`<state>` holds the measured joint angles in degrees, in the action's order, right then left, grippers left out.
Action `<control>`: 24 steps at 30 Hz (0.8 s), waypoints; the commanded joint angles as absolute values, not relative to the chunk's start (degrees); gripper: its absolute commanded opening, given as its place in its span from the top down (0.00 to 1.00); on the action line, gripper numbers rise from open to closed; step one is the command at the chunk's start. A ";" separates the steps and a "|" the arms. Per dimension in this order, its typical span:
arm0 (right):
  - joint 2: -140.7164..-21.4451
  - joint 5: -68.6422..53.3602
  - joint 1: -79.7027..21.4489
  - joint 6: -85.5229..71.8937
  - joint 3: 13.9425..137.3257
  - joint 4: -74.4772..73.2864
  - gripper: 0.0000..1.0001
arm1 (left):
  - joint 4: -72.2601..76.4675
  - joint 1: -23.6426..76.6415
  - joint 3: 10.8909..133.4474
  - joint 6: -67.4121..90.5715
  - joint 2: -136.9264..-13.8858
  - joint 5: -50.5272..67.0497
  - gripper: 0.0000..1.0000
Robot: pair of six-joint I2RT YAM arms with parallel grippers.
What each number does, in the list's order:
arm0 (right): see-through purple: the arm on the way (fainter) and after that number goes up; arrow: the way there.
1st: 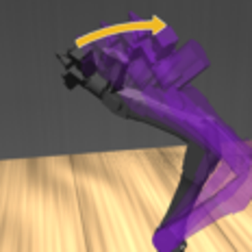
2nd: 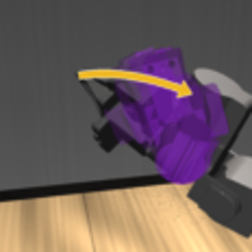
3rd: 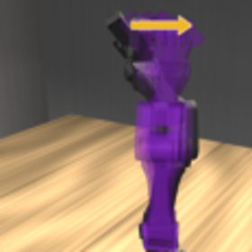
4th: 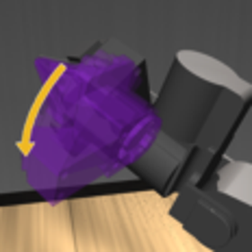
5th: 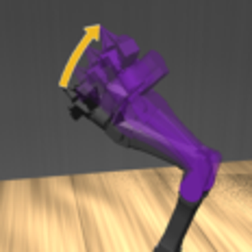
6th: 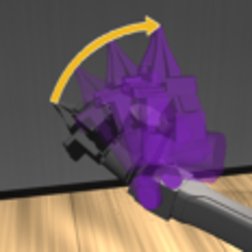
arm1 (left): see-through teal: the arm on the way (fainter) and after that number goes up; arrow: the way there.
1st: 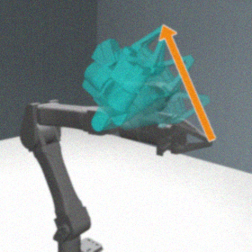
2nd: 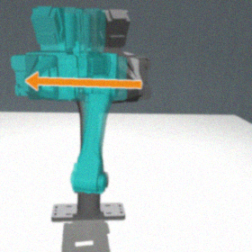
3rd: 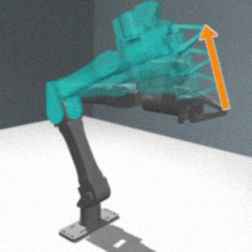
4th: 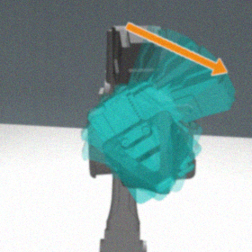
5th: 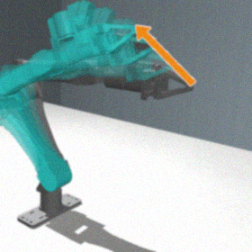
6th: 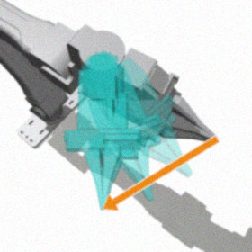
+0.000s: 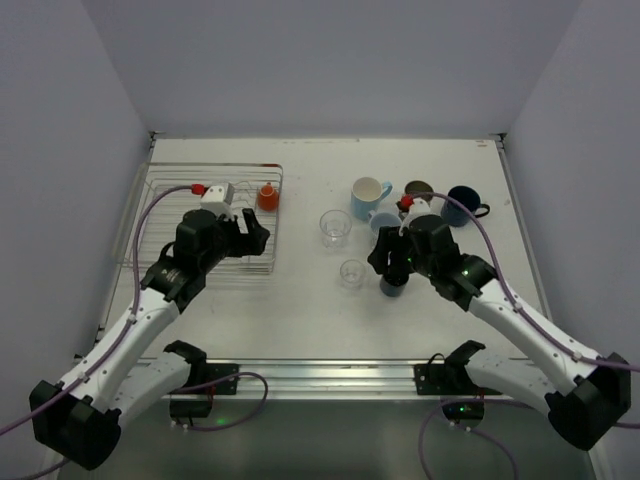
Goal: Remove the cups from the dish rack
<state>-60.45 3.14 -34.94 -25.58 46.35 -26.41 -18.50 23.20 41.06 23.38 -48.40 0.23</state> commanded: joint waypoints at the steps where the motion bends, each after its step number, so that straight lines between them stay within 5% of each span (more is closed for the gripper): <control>1: -52.31 -1.92 -35.24 -24.52 43.25 -21.36 0.42 | -9.07 23.29 44.99 27.94 -53.07 -6.31 0.17; 5: -45.45 -4.30 -35.33 -25.31 39.29 -18.11 0.70 | -4.49 23.29 49.82 27.17 -62.47 -15.72 0.34; 8: -41.93 -5.53 -35.33 -25.84 37.27 -16.79 0.78 | -4.74 23.29 57.37 24.62 -73.01 -19.16 0.36; 24: -37.18 -9.23 -35.33 -25.93 34.45 -13.62 0.80 | -6.68 22.76 76.90 23.73 -102.20 -25.74 0.42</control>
<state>-37.82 -8.40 -35.16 -26.09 34.98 -16.01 -8.58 23.16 73.52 24.36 -100.27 -20.86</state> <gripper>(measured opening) 0.204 0.589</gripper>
